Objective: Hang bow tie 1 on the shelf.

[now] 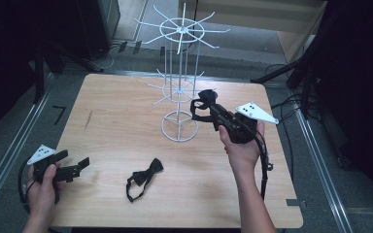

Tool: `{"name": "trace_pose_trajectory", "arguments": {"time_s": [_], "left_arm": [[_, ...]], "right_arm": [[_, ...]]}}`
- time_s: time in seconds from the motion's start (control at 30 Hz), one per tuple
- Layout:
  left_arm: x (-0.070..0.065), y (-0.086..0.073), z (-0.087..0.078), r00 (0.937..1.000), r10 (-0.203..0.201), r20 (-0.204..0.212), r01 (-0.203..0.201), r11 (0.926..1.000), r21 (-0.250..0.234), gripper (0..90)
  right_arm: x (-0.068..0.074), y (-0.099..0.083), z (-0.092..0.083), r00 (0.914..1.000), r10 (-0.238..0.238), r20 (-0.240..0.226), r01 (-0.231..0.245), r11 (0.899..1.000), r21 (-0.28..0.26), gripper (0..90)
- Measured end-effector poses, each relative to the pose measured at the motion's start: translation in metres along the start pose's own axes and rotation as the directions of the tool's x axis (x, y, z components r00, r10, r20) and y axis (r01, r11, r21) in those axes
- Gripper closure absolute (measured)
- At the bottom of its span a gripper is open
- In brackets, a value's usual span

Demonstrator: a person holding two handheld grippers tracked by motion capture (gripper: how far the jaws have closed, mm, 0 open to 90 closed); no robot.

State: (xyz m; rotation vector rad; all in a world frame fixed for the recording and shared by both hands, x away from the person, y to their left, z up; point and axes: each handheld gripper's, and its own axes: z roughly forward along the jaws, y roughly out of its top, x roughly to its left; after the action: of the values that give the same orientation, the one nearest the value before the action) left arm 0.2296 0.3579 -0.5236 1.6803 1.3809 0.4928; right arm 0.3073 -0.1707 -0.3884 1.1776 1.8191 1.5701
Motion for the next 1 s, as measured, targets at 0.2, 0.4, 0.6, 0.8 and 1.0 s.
{"name": "trace_pose_trajectory", "arguments": {"time_s": [0.2,0.4,0.6,0.8,1.0], "left_arm": [[0.000,0.000,0.000,1.0000,0.000,0.001,0.000,1.0000,0.001,1.6],[0.000,0.000,0.000,1.0000,0.001,0.001,-0.001,1.0000,0.000,1.6],[0.000,0.000,0.000,1.0000,0.001,0.001,-0.001,1.0000,0.000,1.6],[0.000,0.000,0.000,1.0000,-0.001,0.002,0.001,1.0000,0.000,1.6],[0.001,0.000,0.000,1.0000,-0.001,0.000,0.001,1.0000,-0.001,1.6]], "right_arm": [[-0.002,-0.001,0.005,0.9999,0.007,0.009,-0.007,1.000,0.006,77.3],[-0.003,-0.002,0.012,0.9999,0.007,0.013,-0.007,1.000,0.014,77.3],[-0.002,-0.005,0.019,0.9997,0.017,0.016,-0.017,1.000,0.026,77.2],[-0.001,-0.010,0.028,0.9996,0.021,0.018,-0.022,0.999,0.042,77.2],[0.000,-0.013,0.036,0.9993,0.032,0.019,-0.033,0.998,0.048,77.2]]}}
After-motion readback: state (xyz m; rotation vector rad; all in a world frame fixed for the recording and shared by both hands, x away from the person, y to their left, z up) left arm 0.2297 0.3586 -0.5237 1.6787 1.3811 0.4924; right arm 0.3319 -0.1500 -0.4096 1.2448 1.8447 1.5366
